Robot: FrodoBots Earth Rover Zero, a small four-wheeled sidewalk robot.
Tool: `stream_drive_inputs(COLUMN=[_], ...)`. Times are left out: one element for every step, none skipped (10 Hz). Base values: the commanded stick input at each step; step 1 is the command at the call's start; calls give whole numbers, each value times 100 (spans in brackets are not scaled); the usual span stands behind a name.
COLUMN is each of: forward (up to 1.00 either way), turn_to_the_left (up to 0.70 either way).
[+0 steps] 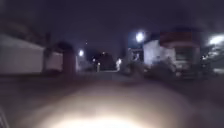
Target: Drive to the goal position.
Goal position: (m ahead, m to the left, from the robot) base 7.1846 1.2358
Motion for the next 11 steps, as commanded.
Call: stream_drive_inputs(forward=[70, 70, 70, 70, 70, 70, 70, 70, 70, 70, 70], turn_to_the_left=[-35, -34, 0, 0, 0, 0, 0, 0, 0, 0, 0])
